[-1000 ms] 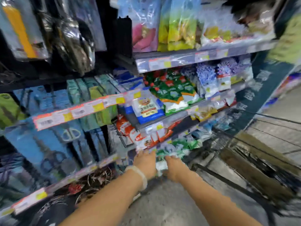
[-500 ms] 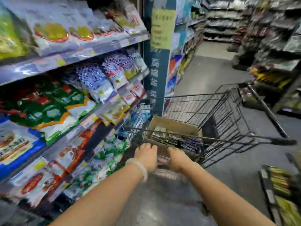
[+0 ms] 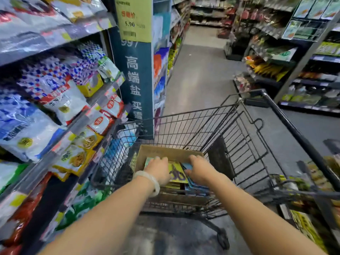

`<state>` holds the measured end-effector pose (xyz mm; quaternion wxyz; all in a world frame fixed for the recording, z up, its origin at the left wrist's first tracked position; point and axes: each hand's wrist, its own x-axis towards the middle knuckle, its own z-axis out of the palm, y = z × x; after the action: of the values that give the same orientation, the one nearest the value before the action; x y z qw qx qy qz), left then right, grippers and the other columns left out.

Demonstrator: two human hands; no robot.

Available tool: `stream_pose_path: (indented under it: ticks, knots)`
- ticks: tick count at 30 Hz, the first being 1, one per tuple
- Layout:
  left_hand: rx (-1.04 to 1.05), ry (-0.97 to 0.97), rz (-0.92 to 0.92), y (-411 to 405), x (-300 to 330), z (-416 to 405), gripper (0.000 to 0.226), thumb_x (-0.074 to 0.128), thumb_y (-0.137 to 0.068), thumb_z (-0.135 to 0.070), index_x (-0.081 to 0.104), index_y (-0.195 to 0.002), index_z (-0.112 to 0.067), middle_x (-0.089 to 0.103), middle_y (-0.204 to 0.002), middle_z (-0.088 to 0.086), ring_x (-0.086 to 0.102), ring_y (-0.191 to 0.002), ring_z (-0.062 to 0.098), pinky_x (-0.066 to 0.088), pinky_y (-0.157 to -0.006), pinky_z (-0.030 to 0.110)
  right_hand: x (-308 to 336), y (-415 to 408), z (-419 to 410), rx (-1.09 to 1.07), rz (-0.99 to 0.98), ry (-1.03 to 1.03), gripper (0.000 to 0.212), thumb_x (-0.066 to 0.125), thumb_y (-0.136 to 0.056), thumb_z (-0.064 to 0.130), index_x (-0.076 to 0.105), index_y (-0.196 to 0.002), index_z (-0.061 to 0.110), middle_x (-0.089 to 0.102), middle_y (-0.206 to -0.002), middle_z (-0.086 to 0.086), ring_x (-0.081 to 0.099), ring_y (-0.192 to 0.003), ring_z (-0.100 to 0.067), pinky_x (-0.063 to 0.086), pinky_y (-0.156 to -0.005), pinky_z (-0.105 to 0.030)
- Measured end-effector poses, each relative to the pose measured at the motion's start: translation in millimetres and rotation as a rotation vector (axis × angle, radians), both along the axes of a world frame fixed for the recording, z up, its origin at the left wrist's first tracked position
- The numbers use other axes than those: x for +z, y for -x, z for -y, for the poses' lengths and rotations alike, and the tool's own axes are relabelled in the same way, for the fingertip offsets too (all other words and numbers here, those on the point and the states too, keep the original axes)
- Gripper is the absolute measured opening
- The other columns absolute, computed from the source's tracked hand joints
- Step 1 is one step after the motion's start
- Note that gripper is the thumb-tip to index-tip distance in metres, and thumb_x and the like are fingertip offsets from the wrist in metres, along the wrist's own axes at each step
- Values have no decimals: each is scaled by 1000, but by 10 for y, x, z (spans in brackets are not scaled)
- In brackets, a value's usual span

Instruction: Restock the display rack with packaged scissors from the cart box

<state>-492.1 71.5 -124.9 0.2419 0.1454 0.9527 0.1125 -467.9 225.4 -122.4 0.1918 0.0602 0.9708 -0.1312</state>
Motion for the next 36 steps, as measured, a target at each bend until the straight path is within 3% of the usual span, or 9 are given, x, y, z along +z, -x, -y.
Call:
stream_pose_path:
  ticks: [4,8,16,22,27,30,36]
  knots:
    - [-28,-1,125,377,-305,-166,65,57,-90,-34,28,-142,-9,29,-149,16,26,-139,36,34,-110,47,-326,292,-337,-81,116,19,51,52,-91,36,37,-133,9,46,-131,-16,47,-117,-34,45,-95,-39]
    - [-54,28,206,638,-559,-369,63,55,-91,-33,28,-142,-8,31,-147,16,32,-136,35,38,-107,45,-668,593,-621,-144,240,42,59,53,-91,38,34,-136,6,46,-130,-17,48,-116,-32,44,-93,-35]
    - [-1,56,378,1159,-1128,-725,52,55,-93,-32,38,-134,-6,39,-142,16,33,-134,33,36,-107,43,-1412,1175,-947,-94,378,31,41,53,-89,28,44,-122,6,50,-124,-18,51,-112,-34,45,-88,-36]
    - [93,6,462,1362,-1569,-1002,41,60,-89,-30,49,-124,-9,52,-125,13,51,-114,29,44,-92,37,-1933,1384,-1175,-178,524,49,43,48,-94,33,38,-125,5,47,-130,-21,49,-118,-35,43,-91,-40]
    - [182,-53,508,1450,-1806,-1169,46,53,-94,-29,43,-134,-11,55,-130,8,55,-116,25,45,-93,33,-2161,1451,-1254,-220,650,114,55,45,-95,34,28,-137,3,43,-138,-17,46,-124,-32,41,-94,-35]
    - [211,-60,545,1471,-1888,-1231,46,53,-94,-29,42,-135,-11,58,-124,9,58,-108,23,47,-85,31,-2203,1503,-1299,-202,635,88,61,54,-90,38,29,-135,4,48,-134,-15,49,-121,-31,43,-91,-35]
    - [210,-31,600,1478,-1976,-1323,48,55,-92,-35,44,-133,-12,48,-134,9,56,-113,27,48,-96,36,-2318,1531,-1285,-337,704,137,79,61,-85,37,18,-141,1,44,-138,-15,47,-125,-31,44,-97,-37]
